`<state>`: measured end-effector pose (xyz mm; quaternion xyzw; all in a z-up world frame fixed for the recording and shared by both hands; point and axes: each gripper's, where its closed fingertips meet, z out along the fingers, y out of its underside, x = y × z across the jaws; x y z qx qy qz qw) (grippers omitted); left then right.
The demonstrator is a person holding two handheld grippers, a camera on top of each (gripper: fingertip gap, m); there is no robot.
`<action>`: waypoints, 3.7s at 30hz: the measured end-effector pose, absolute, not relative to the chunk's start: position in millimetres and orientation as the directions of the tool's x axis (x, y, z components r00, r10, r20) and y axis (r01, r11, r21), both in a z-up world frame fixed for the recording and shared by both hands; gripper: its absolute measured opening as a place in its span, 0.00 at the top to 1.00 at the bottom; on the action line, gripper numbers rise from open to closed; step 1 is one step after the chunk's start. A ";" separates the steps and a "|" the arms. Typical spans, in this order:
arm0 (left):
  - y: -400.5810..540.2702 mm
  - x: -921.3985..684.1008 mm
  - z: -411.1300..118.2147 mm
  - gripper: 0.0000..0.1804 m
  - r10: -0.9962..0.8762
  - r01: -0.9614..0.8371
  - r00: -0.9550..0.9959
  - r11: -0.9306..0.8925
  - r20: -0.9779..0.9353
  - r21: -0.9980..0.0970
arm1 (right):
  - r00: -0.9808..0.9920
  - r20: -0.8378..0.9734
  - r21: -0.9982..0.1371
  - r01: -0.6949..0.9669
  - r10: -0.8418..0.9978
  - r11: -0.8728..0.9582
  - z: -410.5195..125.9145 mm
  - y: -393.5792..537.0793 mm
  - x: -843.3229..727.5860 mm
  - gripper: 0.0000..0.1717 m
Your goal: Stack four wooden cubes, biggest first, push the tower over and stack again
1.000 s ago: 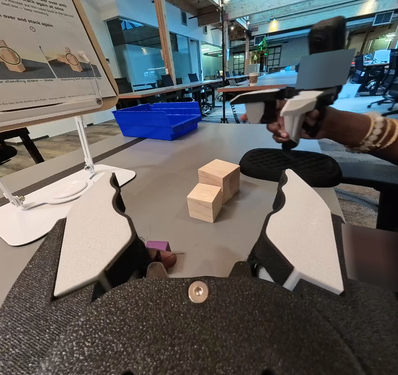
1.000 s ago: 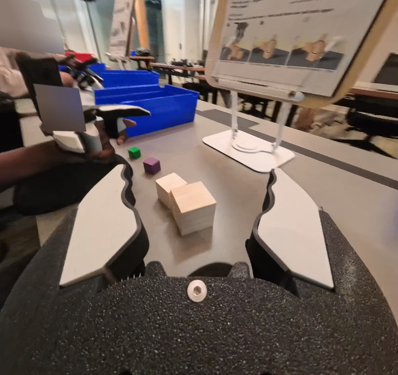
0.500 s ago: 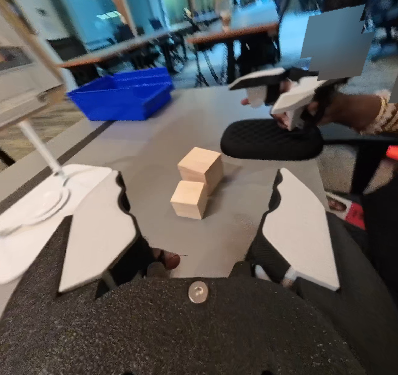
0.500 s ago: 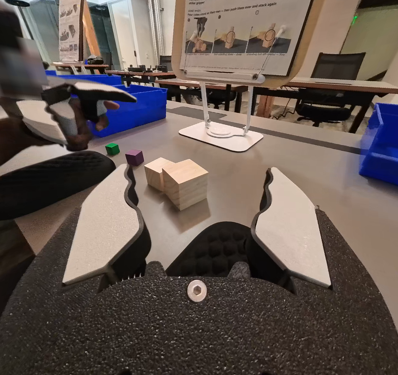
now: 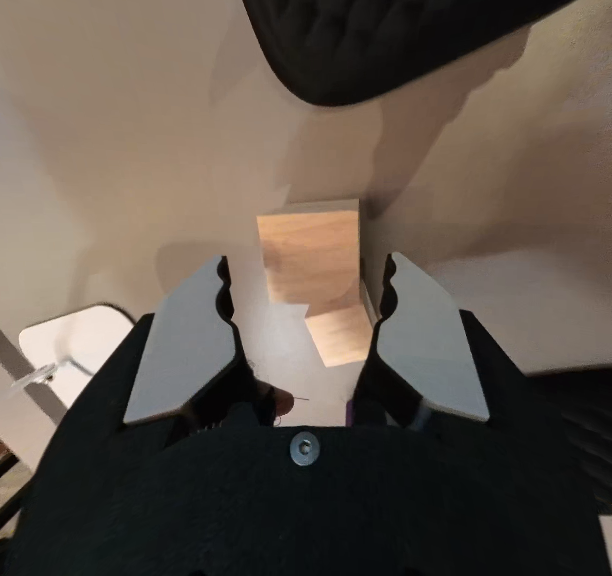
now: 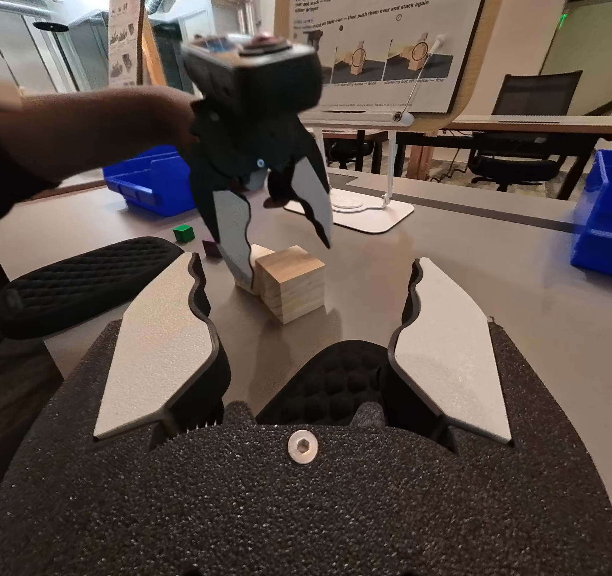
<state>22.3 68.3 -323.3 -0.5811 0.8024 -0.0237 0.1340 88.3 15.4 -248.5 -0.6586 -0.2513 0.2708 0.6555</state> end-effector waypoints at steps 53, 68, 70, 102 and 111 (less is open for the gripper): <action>63.7 -37.1 -341.1 0.62 -0.985 -0.978 0.158 -0.146 -0.065 -0.150 | 0.700 -0.037 -0.999 -0.015 0.713 -0.038 -252.5 14.2 84.8 0.38; 66.2 15.9 -269.6 0.75 -0.971 -0.951 -0.192 0.219 -0.139 -0.219 | 0.687 -0.047 -0.999 -0.016 0.726 -0.049 -253.6 13.8 83.2 0.39; 64.7 33.0 -265.3 0.75 -0.948 -0.928 -0.277 0.307 -0.157 -0.212 | 0.687 -0.043 -0.999 -0.014 0.725 -0.047 -253.7 13.7 83.1 0.40; 74.4 68.5 -295.5 0.75 -0.813 -0.811 -0.582 0.582 -0.029 -0.061 | 0.675 -0.071 -0.998 -0.048 0.735 -0.052 -251.2 13.2 84.6 0.41; 74.2 69.3 -296.9 0.75 -0.818 -0.815 -0.575 0.574 -0.011 -0.077 | 0.674 -0.072 -0.997 -0.048 0.736 -0.053 -251.2 13.1 84.7 0.41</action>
